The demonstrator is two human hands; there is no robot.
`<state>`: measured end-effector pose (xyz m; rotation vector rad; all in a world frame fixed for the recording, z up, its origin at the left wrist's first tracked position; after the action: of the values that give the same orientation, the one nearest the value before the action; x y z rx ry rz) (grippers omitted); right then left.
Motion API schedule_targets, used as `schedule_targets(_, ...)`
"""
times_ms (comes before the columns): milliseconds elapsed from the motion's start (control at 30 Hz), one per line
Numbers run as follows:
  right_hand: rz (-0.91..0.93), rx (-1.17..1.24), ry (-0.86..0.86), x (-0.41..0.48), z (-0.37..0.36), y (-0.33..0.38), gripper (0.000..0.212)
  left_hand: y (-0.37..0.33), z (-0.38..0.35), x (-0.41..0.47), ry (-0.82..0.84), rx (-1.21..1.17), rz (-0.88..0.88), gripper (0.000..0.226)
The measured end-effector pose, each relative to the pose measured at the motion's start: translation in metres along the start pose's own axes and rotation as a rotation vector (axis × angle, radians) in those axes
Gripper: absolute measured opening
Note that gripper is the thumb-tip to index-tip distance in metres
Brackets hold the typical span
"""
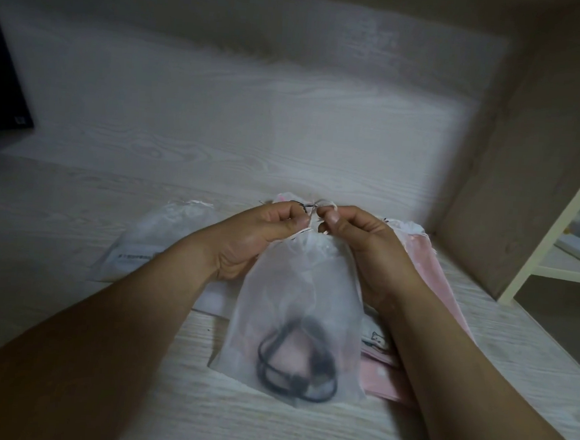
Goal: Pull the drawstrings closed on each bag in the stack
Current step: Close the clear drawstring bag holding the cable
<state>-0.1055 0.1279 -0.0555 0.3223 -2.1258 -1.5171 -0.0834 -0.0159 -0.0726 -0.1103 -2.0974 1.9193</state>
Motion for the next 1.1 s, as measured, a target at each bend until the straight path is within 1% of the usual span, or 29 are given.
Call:
schedule_targets(100,0.003,0.033,-0.004,0.0,0.001,0.001,0.018,0.003,0.008,0.0,-0.042,-0.098,0.006,0.013)
schedule_targets(167,0.004,0.027,-0.027,0.0,0.004,0.001,0.019,0.005,0.014,0.001,-0.096,-0.089,0.018,0.014)
schedule_targets(300,0.012,-0.034,-0.113,0.005,0.016,-0.001,0.014,0.01,0.023,0.001,-0.206,-0.068,0.036,0.008)
schedule_targets(367,0.013,-0.066,-0.157,0.006,0.022,-0.002,0.018,0.01,0.025,0.0,-0.228,-0.056,0.034,0.007)
schedule_targets(433,0.006,-0.07,-0.201,0.006,0.026,-0.003,0.024,0.01,0.024,-0.001,-0.223,-0.055,0.015,0.019)
schedule_targets(500,0.009,-0.075,-0.229,0.004,0.026,-0.002,0.027,0.007,0.024,-0.003,-0.221,-0.055,-0.013,0.014)
schedule_targets(567,0.011,-0.085,-0.248,0.003,0.026,-0.001,0.026,0.006,0.022,-0.003,-0.214,-0.062,-0.038,0.036)
schedule_targets(600,0.007,-0.088,-0.256,0.003,0.026,-0.001,0.025,0.005,0.02,-0.003,-0.204,-0.063,-0.047,0.039)
schedule_targets(667,0.003,-0.098,-0.25,0.002,0.027,-0.003,0.025,0.003,0.016,-0.006,-0.216,-0.069,-0.064,0.041)
schedule_targets(733,0.017,-0.218,-0.208,0.003,0.028,-0.005,0.023,0.004,0.017,-0.007,-0.247,-0.092,-0.059,0.037)
schedule_targets(800,-0.007,-0.365,-0.16,0.001,0.025,-0.007,0.025,0.005,0.023,-0.009,-0.32,-0.09,-0.036,0.025)
schedule_targets(867,-0.044,-0.419,-0.155,-0.001,0.026,-0.011,0.027,0.004,0.028,-0.011,-0.372,-0.108,-0.018,0.022)
schedule_targets(900,-0.045,-0.441,-0.173,-0.001,0.026,-0.011,0.026,0.003,0.029,-0.012,-0.376,-0.12,0.016,0.028)
schedule_targets(933,-0.042,-0.467,-0.193,-0.001,0.027,-0.011,0.027,0.004,0.03,-0.013,-0.373,-0.121,0.072,0.04)
schedule_targets(1000,-0.02,-0.516,-0.238,0.001,0.027,-0.005,0.031,0.002,0.023,-0.019,-0.304,-0.072,0.186,0.066)
schedule_targets(1033,-0.007,-0.542,-0.26,0.003,0.024,0.001,0.033,0.0,0.019,-0.023,-0.267,-0.051,0.217,0.072)
schedule_targets(1067,0.005,-0.561,-0.279,0.004,0.022,0.007,0.034,-0.002,0.016,-0.026,-0.241,-0.026,0.228,0.069)
schedule_targets(1100,0.015,-0.568,-0.29,0.006,0.019,0.014,0.035,-0.006,0.016,-0.029,-0.245,0.013,0.225,0.056)
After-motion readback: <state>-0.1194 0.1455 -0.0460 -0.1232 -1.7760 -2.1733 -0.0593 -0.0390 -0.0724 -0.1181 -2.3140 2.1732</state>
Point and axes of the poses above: each hand's wrist, its own x-axis towards the middle knuckle, its own z-axis out of the back of the hand, y = z × x, the point moved 7 cm from there along x, towards the middle knuckle, and after that the axes turned 2 degrees about y, right-handed, at the moved point
